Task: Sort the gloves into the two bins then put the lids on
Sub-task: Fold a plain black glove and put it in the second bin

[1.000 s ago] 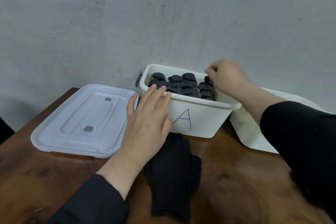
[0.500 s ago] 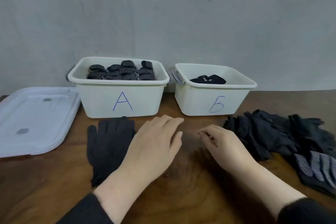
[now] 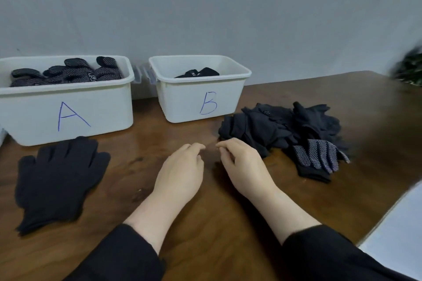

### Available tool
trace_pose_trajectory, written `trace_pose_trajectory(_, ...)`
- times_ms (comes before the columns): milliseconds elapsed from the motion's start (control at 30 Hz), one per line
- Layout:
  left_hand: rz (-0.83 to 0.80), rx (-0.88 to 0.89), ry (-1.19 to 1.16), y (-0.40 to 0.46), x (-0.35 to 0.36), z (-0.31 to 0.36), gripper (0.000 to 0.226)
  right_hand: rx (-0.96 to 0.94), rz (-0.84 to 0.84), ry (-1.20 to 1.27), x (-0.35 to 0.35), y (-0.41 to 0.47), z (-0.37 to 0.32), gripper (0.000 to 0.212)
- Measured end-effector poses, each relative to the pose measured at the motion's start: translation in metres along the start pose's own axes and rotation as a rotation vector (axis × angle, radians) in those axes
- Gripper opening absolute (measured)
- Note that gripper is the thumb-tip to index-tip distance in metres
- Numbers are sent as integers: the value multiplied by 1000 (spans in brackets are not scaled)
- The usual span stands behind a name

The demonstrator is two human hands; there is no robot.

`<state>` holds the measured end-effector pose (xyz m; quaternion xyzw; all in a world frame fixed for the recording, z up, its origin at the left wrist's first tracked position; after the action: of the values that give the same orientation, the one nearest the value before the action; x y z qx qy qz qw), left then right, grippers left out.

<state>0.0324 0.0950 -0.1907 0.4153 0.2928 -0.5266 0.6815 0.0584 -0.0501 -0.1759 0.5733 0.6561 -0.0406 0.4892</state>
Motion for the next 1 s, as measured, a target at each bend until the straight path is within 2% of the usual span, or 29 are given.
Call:
trace_pose_trajectory(167, -72, 59, -18, -5, 1, 0, 36, -75, 97, -66, -5, 6, 6, 18)
trace_pose_trajectory(300, -71, 69, -43, -5, 0, 0, 36, -84, 64, -209, -18, 37, 20, 25)
trace_pose_trajectory(367, -70, 78, -48, -5, -1, 1, 37, -31, -59, -342, -23, 64, 34, 36)
trace_pose_trajectory(533, -64, 63, -76, -1, -4, -5, 37, -38, -546, -688, -13, 95, 59, 55)
trace_pose_trajectory(633, -45, 64, -95, 1, -7, -7, 36, -83, -644, -797, -13, 102, 59, 51)
trace_pose_trajectory(733, -31, 72, -105, 1, -8, -8, 36, -116, -632, -885, -16, 107, 58, 32)
trace_pose_trajectory(800, -20, 79, -110, 1, -9, -8, 35, -117, -542, -860, -26, 114, 55, 17)
trace_pose_trajectory(900, 11, 79, -121, 2, -12, -9, 35, -79, -370, -603, -57, 129, 42, 12)
trace_pose_trajectory(1000, 29, 76, -127, 3, -13, -8, 35, 29, -318, -337, -88, 136, 28, 14)
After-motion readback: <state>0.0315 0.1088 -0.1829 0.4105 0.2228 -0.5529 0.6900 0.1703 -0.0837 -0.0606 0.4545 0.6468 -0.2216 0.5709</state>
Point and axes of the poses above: each hand's wrist, its own y-axis towards the middle knuckle, its own x-axis out of the palm, z = x × y, the point moved 8 cm from there along y, towards the middle knuckle, and after that the axes turned 4 degrees about y, right-handed, at the moved point
